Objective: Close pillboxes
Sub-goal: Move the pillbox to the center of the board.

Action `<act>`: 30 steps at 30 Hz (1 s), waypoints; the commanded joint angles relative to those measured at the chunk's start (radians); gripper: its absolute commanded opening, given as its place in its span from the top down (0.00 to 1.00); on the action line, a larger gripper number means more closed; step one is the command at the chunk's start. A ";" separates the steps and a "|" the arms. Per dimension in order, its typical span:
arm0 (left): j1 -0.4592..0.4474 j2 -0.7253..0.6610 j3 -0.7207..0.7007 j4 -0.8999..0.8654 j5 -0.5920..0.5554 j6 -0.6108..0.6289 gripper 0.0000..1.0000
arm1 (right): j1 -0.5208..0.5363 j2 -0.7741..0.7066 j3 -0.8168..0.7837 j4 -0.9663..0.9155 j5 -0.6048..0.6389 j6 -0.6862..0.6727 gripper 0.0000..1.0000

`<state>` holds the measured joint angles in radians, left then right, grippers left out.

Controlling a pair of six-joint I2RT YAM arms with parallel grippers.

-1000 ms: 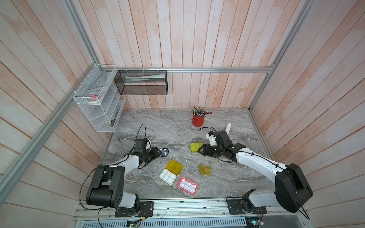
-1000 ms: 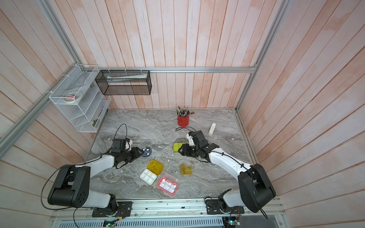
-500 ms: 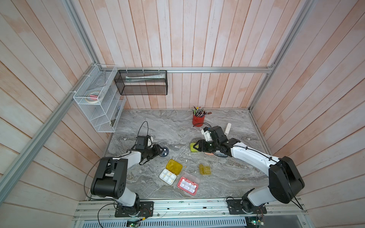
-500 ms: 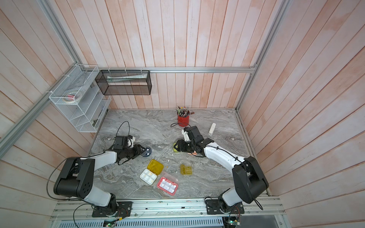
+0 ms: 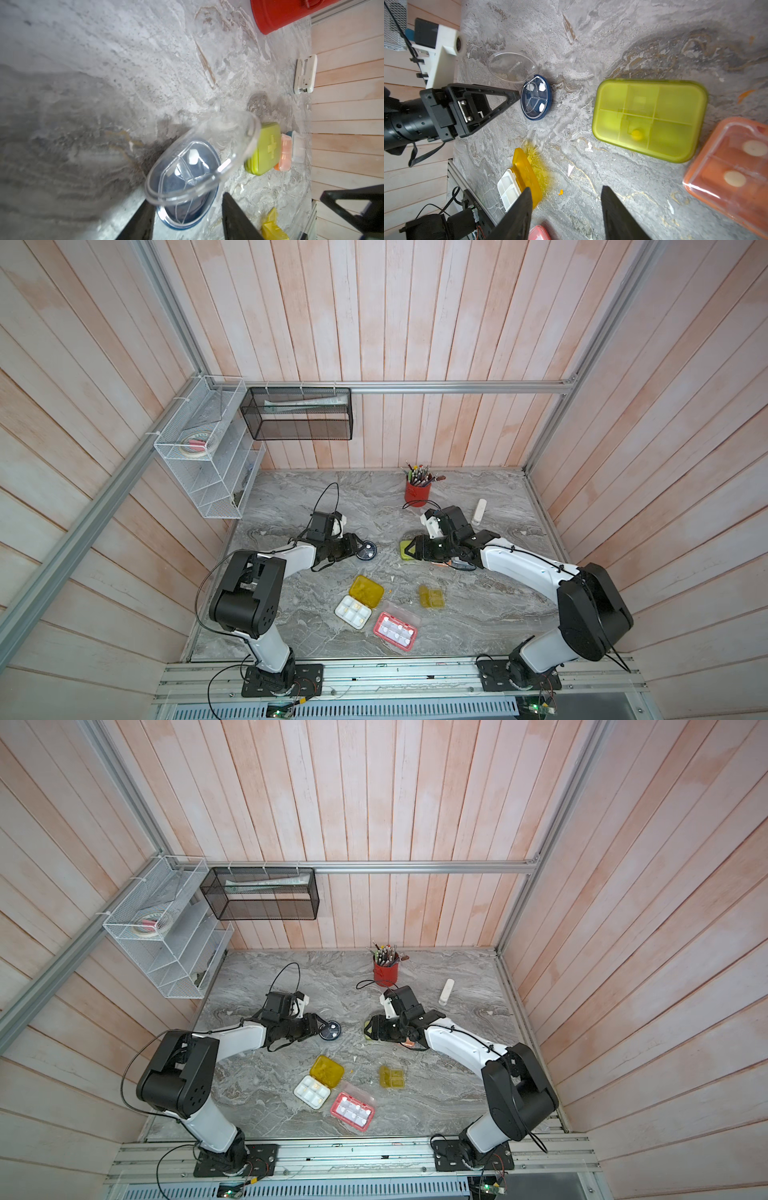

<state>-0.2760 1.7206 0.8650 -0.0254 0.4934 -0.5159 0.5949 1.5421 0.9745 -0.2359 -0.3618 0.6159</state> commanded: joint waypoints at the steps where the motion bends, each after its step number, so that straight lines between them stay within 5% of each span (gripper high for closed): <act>1: -0.021 0.038 0.048 0.016 0.002 0.016 0.46 | 0.006 0.021 0.030 -0.002 -0.006 -0.018 0.45; 15: -0.043 0.146 0.163 0.037 0.036 0.013 0.46 | 0.007 0.075 0.064 -0.009 -0.003 -0.028 0.45; 30: -0.066 0.053 0.159 0.014 0.056 0.009 0.46 | 0.009 0.102 0.082 0.000 -0.009 -0.025 0.45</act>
<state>-0.3378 1.8320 1.0225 -0.0082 0.5247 -0.5091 0.5953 1.6272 1.0302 -0.2356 -0.3645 0.5987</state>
